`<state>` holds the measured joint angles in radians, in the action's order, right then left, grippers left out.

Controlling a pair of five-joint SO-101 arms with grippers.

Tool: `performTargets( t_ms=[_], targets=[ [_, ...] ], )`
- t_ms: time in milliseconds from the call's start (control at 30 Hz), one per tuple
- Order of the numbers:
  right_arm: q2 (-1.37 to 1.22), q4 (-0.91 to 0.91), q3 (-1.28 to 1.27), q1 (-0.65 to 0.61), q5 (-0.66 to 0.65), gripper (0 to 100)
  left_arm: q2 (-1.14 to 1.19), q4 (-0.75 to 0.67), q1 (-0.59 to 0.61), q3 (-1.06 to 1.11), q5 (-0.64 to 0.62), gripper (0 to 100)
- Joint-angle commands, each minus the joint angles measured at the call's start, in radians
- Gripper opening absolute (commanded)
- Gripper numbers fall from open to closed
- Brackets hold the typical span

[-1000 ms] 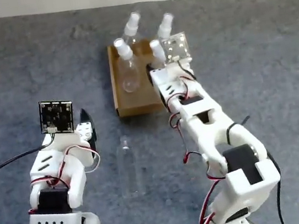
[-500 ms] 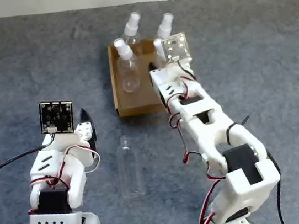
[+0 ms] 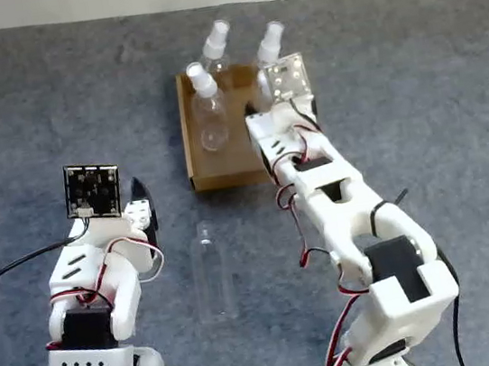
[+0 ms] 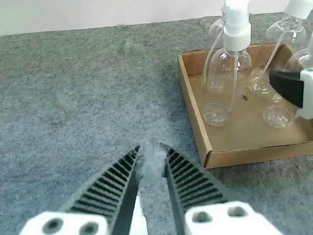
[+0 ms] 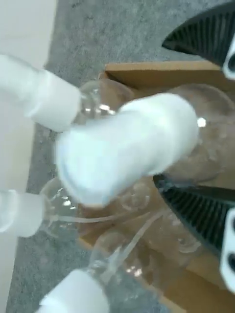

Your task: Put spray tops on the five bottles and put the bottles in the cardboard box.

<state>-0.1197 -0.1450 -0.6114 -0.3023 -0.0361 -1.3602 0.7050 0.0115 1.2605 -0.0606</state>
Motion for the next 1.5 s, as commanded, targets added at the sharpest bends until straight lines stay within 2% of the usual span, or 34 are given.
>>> performTargets(
  t_ms=[0, 200, 333, 467, 567, 733, 867, 967, 1067, 1167, 1333, 1467],
  targets=[
    [0.035, 0.021, 0.065, -0.007, -0.012, 31.5, -0.008, -0.025, -0.018, -0.005, -0.011, 0],
    [0.188, 0.048, 0.062, -0.004, -0.012, 31.5, -0.008, -0.025, -0.018, -0.005, -0.011, 0],
    [0.364, 0.228, 0.081, -0.001, -0.012, 31.5, -0.008, -0.025, -0.018, -0.005, -0.011, 0],
    [0.564, 0.481, 0.143, -0.007, -0.012, 31.5, -0.008, -0.025, -0.018, -0.005, -0.011, 0],
    [0.677, 0.745, 0.199, -0.015, -0.009, 31.5, -0.007, -0.025, -0.018, -0.005, -0.011, 0],
    [0.731, 1.190, 0.231, -0.050, -0.008, 31.5, -0.004, -0.025, -0.018, -0.005, -0.011, 0],
    [0.728, 1.354, 0.222, -0.091, -0.006, 31.5, -0.001, -0.026, -0.016, -0.005, -0.011, 0],
    [0.710, 1.392, 0.140, -0.211, 0.021, 31.5, -0.004, -0.026, -0.005, -0.010, 0.009, 0],
    [0.650, 1.356, 0.087, -0.374, 0.147, 31.5, -0.004, -0.031, 0.061, -0.019, 0.114, 0],
    [0.532, 1.305, 0.071, -0.481, 0.230, 31.5, 0.005, -0.055, 0.223, -0.018, 0.199, 0],
    [0.288, 1.213, 0.163, -0.570, 0.336, 31.5, 0.088, -0.049, 0.503, -0.104, 0.216, 0],
    [0.130, 1.198, 0.251, -0.615, 0.428, 31.5, 0.202, -0.054, 0.588, -0.163, 0.319, 0]
  ],
)
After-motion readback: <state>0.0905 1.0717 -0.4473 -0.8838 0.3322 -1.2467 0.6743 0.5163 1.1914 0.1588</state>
